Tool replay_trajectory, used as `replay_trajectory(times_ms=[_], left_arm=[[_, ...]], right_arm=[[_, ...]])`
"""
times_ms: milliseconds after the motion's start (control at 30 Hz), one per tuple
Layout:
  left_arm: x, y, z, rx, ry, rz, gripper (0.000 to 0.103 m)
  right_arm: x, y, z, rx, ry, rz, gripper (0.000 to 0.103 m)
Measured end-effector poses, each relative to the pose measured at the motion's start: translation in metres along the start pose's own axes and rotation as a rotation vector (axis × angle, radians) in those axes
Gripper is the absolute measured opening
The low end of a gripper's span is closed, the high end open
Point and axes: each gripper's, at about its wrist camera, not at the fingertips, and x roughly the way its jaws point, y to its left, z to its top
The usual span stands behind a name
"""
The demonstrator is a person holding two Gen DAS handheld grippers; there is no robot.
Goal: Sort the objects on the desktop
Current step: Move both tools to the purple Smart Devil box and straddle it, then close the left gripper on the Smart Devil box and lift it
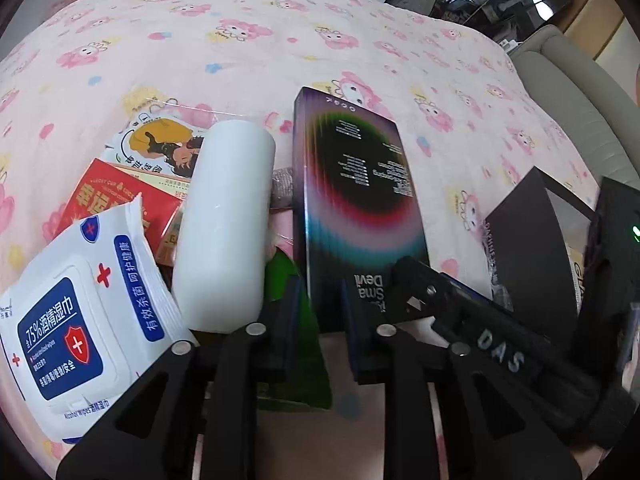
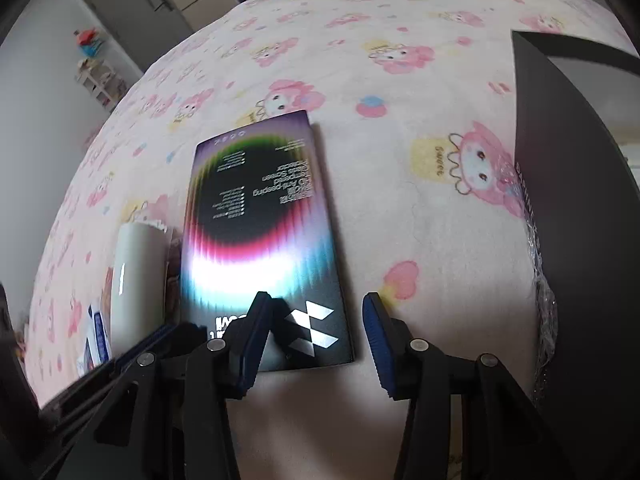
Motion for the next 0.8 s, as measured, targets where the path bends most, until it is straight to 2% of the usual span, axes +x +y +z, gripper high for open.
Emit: replay_trajectory(times_ms=[33, 67, 200, 233, 500, 700, 733, 800], left_arm=[[0.001, -0.001, -0.001, 0.004, 0.0, 0.006, 0.021], [0.003, -0.002, -0.002, 0.007, 0.006, 0.013, 0.021], [0.004, -0.005, -0.003, 0.027, 0.011, 0.034, 0.02], [0.003, -0.005, -0.004, 0.025, 0.01, 0.031, 0.019], [-0.014, 0.005, -0.008, -0.055, 0.011, -0.017, 0.017], [-0.042, 0.003, -0.03, -0.062, 0.067, 0.019, 0.017], [-0.048, 0.005, -0.036, -0.08, 0.082, 0.012, 0.018], [-0.054, 0.012, -0.051, -0.138, 0.138, -0.051, 0.018]], right_arm=[[0.002, -0.002, 0.001, 0.009, 0.01, 0.01, 0.049], [0.005, -0.003, 0.001, 0.014, 0.023, 0.019, 0.049], [0.012, -0.014, 0.001, 0.044, 0.105, 0.111, 0.049], [0.012, -0.015, 0.001, 0.047, 0.115, 0.128, 0.047], [-0.004, -0.002, -0.011, -0.017, 0.1, 0.122, 0.044], [-0.025, 0.009, -0.035, -0.072, 0.126, 0.124, 0.044], [-0.03, 0.013, -0.043, -0.091, 0.132, 0.126, 0.044], [-0.04, 0.016, -0.06, -0.126, 0.152, 0.143, 0.044]])
